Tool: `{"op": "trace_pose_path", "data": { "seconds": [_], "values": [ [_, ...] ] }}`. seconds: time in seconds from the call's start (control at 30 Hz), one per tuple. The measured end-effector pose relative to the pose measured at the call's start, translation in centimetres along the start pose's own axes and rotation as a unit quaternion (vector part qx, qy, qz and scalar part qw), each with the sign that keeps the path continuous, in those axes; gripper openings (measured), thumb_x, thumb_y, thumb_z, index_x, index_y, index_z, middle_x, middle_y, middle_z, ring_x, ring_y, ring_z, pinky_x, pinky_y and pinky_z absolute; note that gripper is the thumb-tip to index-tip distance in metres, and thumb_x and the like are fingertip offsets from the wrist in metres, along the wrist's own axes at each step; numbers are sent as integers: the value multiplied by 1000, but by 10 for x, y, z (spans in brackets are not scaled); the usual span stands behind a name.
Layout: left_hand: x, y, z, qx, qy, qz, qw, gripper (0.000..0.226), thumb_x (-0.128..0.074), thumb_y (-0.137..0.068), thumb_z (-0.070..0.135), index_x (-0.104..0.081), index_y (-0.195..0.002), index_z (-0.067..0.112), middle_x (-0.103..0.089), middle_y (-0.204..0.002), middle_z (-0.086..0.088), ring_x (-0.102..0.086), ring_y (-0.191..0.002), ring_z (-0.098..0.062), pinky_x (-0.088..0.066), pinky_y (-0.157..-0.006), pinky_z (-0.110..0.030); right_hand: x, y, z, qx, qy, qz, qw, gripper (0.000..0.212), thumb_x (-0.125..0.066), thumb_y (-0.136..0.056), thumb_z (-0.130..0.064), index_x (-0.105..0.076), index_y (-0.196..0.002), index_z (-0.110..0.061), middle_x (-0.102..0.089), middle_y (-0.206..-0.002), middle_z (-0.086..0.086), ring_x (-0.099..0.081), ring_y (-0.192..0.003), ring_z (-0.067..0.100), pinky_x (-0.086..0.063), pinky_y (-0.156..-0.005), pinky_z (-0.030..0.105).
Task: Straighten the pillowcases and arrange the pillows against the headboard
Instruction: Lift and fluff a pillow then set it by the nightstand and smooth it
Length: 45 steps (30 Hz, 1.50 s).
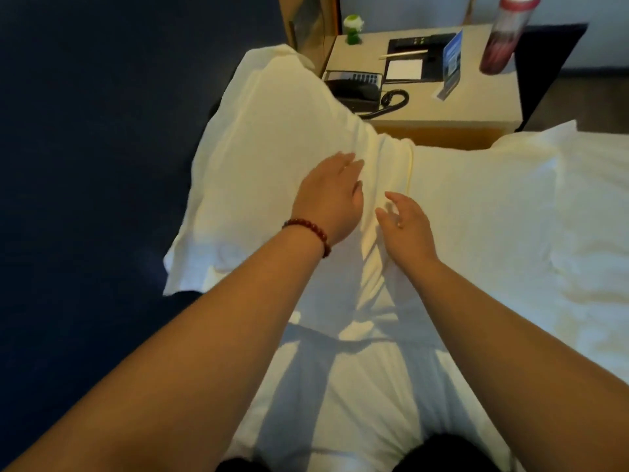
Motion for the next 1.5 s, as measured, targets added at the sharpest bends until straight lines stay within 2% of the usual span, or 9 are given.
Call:
{"op": "trace_pose_path", "data": {
  "seconds": [0.13, 0.23, 0.43, 0.63, 0.77, 0.9, 1.13, 1.33, 1.5],
  "values": [
    [-61, -38, -37, 29, -230, -86, 969, 63, -15, -101, 53, -8, -157, 25, 1, -166, 0, 8, -151, -21, 7, -120, -41, -12, -61, 17, 62, 211, -35, 975, 58, -21, -99, -58, -17, -153, -36, -12, -164, -2, -3, -151, 24, 1, -119, 46],
    [-103, -19, -75, 28, -240, -71, 968, 63, -17, -100, 52, -10, -157, 23, -2, -165, -3, 4, -152, -21, 15, -118, -34, -51, -72, 28, 81, 308, -19, 948, 64, -10, -95, -65, -9, -154, -39, -7, -164, -3, 2, -151, 25, 8, -118, 49],
    [-153, 22, -114, 109, -179, -108, 972, 63, -18, -101, 45, -37, -150, 9, -34, -156, -13, -22, -144, -24, 6, -120, -27, -110, -49, 60, 154, 315, -50, 935, 68, -26, -95, -62, -31, -152, -26, -24, -160, 6, -13, -149, 28, 4, -120, 47],
    [-153, 11, -119, 96, -131, -75, 984, 64, -14, -99, 45, -25, -155, 16, -21, -162, -5, -8, -149, -17, 17, -116, -20, -102, -61, 60, 145, 294, -74, 942, 66, -7, -96, -62, -10, -155, -34, -6, -164, -1, 4, -151, 20, 14, -118, 43],
    [-138, 7, -101, 98, -77, -36, 992, 69, -7, -96, 47, -21, -155, 16, -20, -163, -6, -11, -150, -20, 17, -114, -17, -73, -53, 47, 126, 253, -50, 958, 66, 7, -93, -61, -2, -155, -37, 3, -164, -5, 8, -151, 17, 6, -121, 41],
    [-121, -31, -59, 67, -69, 17, 995, 61, -12, -99, 45, -24, -155, 21, -21, -162, -6, -11, -151, -22, -3, -122, -36, -38, -64, 35, 86, 335, 16, 938, 63, -4, -96, -58, -2, -155, -35, 5, -164, 2, 8, -151, 26, 6, -119, 48],
    [-174, -76, -75, 29, -141, -104, 984, 58, -11, -102, 46, 5, -156, 31, 15, -164, -1, 18, -150, -22, 12, -121, -40, -45, -84, 54, 32, 422, -14, 906, 68, 11, -90, -61, 8, -153, -36, 13, -163, 1, 16, -149, 27, 11, -118, 53],
    [-186, -86, -76, 39, -114, -161, 980, 58, -17, -104, 41, -1, -157, 26, 8, -165, -1, 11, -151, -19, 7, -121, -36, -41, -95, 72, 55, 402, -9, 914, 66, 12, -92, -59, -1, -153, -40, -3, -164, -3, -1, -151, 24, 2, -120, 46],
    [-139, -65, -73, 38, 87, -124, 988, 52, -33, -105, 35, -23, -155, 23, -16, -164, 1, -8, -150, -15, -3, -119, -26, -51, -90, 96, 62, 365, -22, 929, 59, -5, -97, -48, -6, -155, -35, -10, -164, -2, -5, -151, 21, 0, -119, 42]
  ]
}}
Point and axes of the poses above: each hand's wrist, its own y-axis away from the middle knuckle, its own x-axis out of the back of the hand, z = x × y, the point moved 1 cm from there along -y, towards the middle knuckle
